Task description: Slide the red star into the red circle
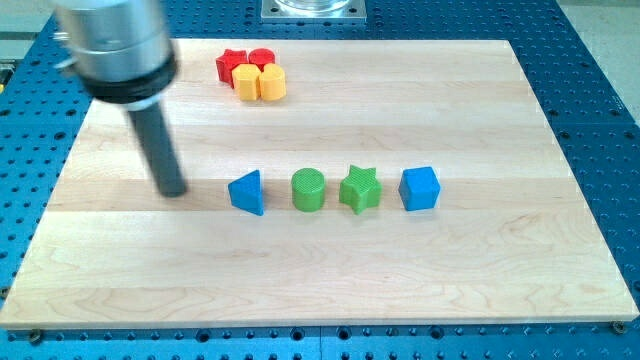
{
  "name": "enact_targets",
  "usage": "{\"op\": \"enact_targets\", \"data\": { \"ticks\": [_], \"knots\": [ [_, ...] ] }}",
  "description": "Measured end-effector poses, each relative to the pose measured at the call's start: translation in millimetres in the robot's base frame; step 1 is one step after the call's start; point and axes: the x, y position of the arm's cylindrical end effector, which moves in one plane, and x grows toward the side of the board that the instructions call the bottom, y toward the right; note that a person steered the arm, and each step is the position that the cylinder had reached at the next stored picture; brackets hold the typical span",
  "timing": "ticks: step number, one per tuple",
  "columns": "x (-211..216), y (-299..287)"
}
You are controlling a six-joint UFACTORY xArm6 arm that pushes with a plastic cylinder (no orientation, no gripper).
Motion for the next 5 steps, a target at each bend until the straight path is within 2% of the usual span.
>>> {"op": "enact_targets", "data": {
  "ticks": [1, 4, 5],
  "knots": [
    [-8, -23],
    [-185, -10],
    [-208, 48]
  ]
}}
